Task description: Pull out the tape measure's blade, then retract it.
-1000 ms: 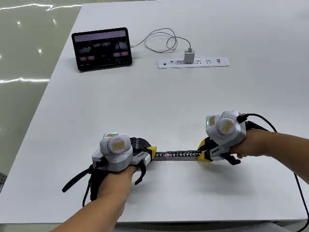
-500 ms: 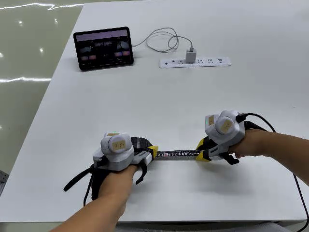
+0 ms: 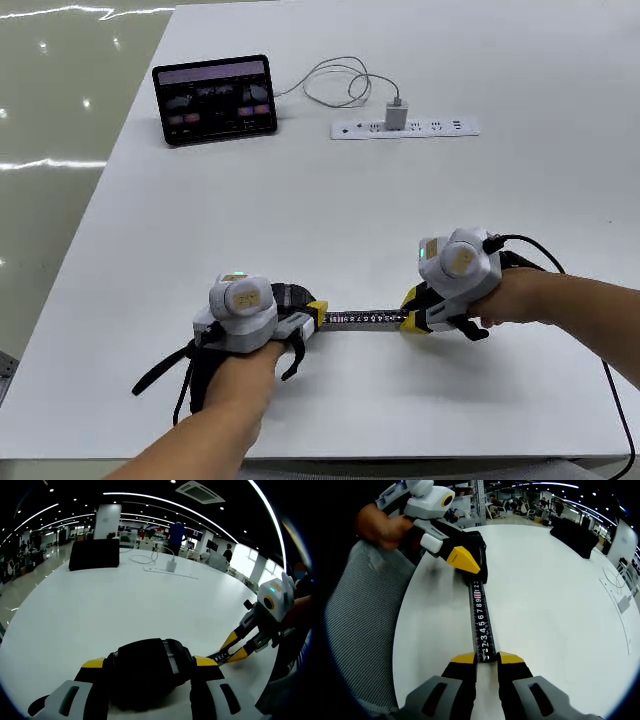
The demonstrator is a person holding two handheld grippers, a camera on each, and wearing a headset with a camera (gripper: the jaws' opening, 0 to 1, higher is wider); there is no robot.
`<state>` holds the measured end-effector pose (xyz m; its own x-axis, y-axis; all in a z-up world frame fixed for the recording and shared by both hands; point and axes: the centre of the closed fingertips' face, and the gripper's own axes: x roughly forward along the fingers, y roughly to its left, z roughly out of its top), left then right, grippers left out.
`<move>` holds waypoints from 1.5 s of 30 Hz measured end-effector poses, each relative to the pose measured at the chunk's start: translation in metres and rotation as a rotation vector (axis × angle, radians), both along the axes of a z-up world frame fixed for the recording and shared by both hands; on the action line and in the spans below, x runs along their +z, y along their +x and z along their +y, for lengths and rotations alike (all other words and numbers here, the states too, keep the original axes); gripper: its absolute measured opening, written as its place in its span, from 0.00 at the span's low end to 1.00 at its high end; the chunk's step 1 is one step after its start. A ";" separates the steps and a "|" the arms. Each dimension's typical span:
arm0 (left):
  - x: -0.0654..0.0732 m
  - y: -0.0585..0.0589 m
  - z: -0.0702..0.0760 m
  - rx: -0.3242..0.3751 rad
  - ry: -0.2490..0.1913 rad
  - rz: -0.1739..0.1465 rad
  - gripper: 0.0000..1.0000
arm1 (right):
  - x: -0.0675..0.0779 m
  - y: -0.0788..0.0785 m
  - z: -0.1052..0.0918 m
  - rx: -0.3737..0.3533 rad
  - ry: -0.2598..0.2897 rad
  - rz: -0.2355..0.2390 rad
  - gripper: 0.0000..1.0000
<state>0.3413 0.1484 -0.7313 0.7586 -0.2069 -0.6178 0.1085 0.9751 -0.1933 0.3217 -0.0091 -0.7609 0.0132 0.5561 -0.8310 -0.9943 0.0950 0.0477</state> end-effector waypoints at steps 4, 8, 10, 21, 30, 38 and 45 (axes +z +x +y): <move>0.000 0.000 0.000 0.001 0.001 0.001 0.61 | 0.000 0.001 0.003 -0.002 0.006 0.001 0.11; 0.000 0.000 -0.001 0.003 0.003 0.005 0.61 | 0.001 0.001 0.004 -0.002 0.010 0.001 0.11; 0.000 -0.001 -0.001 0.004 0.002 0.005 0.61 | 0.001 0.001 0.005 -0.004 0.013 0.004 0.11; 0.000 -0.001 -0.001 0.004 0.002 0.009 0.61 | 0.001 0.002 0.010 0.010 0.014 0.006 0.11; 0.000 -0.001 0.000 0.011 -0.007 0.010 0.61 | 0.002 0.003 0.016 0.010 0.027 0.011 0.11; 0.000 -0.001 0.001 0.008 -0.027 0.019 0.61 | 0.002 0.003 0.020 -0.002 0.044 0.021 0.11; 0.000 -0.001 0.000 0.000 -0.022 0.020 0.61 | 0.002 0.003 0.024 0.000 0.049 0.025 0.11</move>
<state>0.3404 0.1483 -0.7318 0.7463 -0.2208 -0.6279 0.1048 0.9706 -0.2168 0.3248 0.0153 -0.7587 -0.0072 0.5962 -0.8028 -0.9928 0.0918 0.0771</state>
